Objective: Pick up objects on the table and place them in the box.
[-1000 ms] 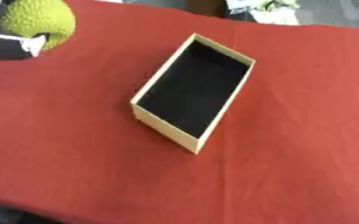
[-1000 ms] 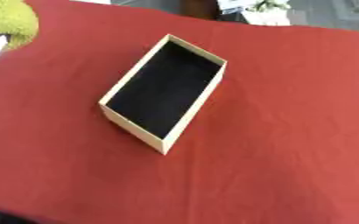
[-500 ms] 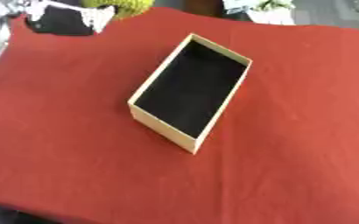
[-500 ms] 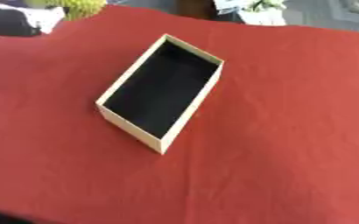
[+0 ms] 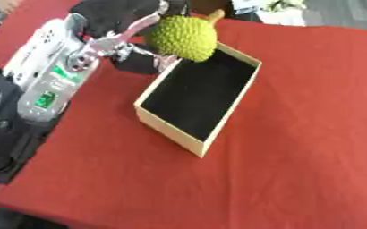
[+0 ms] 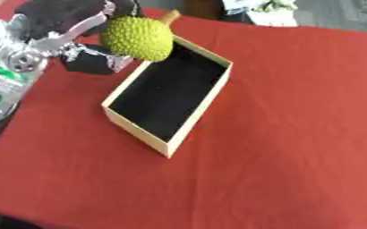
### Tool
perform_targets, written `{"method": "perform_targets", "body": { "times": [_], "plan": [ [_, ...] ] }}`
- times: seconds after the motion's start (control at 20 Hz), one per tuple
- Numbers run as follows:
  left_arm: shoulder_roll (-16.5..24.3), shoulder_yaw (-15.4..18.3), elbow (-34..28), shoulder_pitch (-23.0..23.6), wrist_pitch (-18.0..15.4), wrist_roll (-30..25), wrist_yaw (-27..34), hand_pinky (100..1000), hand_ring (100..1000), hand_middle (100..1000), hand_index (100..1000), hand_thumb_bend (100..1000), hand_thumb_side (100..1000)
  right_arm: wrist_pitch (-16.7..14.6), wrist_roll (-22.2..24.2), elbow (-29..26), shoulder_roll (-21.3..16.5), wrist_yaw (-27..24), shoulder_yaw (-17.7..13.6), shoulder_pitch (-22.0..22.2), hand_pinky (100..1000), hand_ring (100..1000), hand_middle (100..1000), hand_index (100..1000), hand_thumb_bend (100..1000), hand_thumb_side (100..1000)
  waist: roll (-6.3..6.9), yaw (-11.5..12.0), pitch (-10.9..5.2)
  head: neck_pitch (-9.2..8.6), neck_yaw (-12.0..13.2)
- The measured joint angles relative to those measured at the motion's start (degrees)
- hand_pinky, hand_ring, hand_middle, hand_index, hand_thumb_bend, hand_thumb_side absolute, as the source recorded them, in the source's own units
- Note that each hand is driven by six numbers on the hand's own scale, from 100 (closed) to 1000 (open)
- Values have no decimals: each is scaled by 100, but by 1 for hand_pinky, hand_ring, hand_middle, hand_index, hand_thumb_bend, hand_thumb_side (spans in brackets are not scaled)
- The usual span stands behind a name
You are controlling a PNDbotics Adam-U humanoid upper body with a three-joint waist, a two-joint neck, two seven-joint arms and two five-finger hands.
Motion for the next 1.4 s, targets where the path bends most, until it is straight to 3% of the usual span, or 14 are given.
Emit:
{"method": "perform_targets", "body": {
  "times": [0.2, 0.65, 0.8, 0.85, 0.9, 1.1, 1.25, 1.4],
  "plan": [
    [-134, -120, 324, 11, -113, -47, -208, 403, 464, 457, 615, 100, 100, 0, -1, 0, 15, -11, -1, 4, 818, 858, 852, 855, 100, 877, -8, -3, 6, 0, 27],
    [-300, -387, 602, 11, -498, -280, -255, 518, 512, 513, 668, 237, 100, 2, -1, 0, 45, -24, -2, 9, 817, 857, 851, 854, 100, 878, -9, -11, 11, 0, -6],
    [-328, -467, 617, 11, -653, -422, -272, 698, 657, 668, 816, 370, 100, 3, 0, 0, 48, -25, -2, 10, 817, 857, 850, 854, 100, 878, -3, -14, 14, 0, -24],
    [-343, -487, 631, 11, -719, -499, -282, 741, 708, 711, 847, 396, 123, 3, 0, 0, 48, -25, -2, 10, 817, 857, 850, 854, 100, 878, -2, -16, 15, 0, -30],
    [-344, -504, 636, 13, -783, -584, -295, 841, 836, 821, 922, 449, 229, 3, 0, 0, 48, -26, -2, 11, 816, 857, 850, 854, 100, 878, -2, -18, 15, 0, -35],
    [-344, -467, 621, 20, -901, -902, -329, 914, 919, 876, 971, 564, 495, 3, 0, 0, 48, -27, -2, 34, 816, 857, 850, 853, 100, 878, -2, -16, 15, 0, -60],
    [-344, -339, 527, 56, -810, -948, -338, 881, 895, 850, 955, 468, 631, 3, 0, 0, 48, -28, -5, 40, 817, 857, 851, 853, 100, 878, -3, -5, 15, 0, -61],
    [-340, -90, 337, 98, -519, -733, -168, 796, 829, 786, 902, 289, 715, 1, -2, 0, 48, -29, -18, 48, 817, 858, 851, 853, 100, 874, -16, 3, 15, 1, -65]
  ]
}}
